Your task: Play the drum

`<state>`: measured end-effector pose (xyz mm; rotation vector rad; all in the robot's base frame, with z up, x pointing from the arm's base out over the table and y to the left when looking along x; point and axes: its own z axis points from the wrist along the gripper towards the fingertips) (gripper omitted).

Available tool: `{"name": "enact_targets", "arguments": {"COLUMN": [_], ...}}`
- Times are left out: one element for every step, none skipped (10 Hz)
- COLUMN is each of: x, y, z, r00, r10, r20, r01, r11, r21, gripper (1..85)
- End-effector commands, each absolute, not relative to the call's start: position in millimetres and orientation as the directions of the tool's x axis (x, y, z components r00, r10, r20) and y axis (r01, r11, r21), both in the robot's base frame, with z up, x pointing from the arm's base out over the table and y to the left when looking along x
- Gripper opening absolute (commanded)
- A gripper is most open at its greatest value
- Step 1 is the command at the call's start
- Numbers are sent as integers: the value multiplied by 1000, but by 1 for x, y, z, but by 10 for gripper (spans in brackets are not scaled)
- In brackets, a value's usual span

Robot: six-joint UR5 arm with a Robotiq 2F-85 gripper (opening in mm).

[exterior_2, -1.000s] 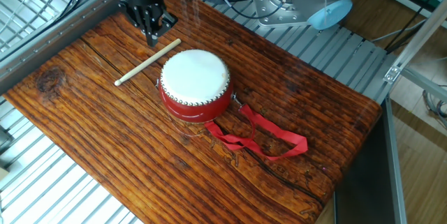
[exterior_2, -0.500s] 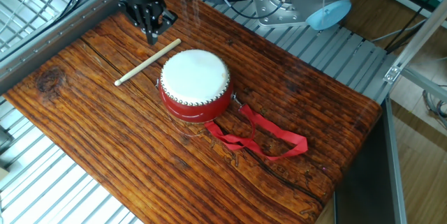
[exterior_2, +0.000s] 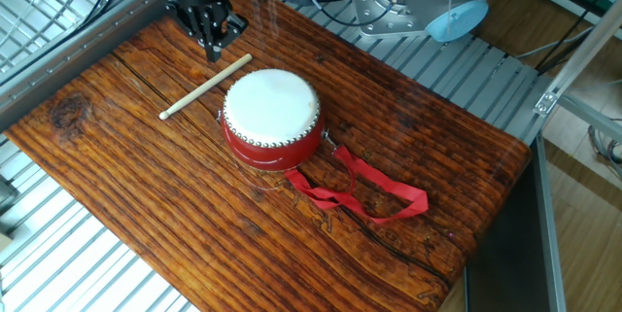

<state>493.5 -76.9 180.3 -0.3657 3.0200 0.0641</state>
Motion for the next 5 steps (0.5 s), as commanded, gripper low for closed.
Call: {"name": "enact_targets", "arguments": {"x": [495,495,495,492,488], "y": [-73,-73,-76,-76,-81], "z": [181,181,181,181,180], "r00": [-966,-967,-970,-976,-986], "r10": [-235,-229,-220,-198,-152], "r20": [-109,-108,-105,-93,-75], "r01": [-240,-234,-224,-202,-154], "r11": [970,971,974,979,988], "r21": [42,42,31,36,25], "gripper": [10,10,10,10,10]}}
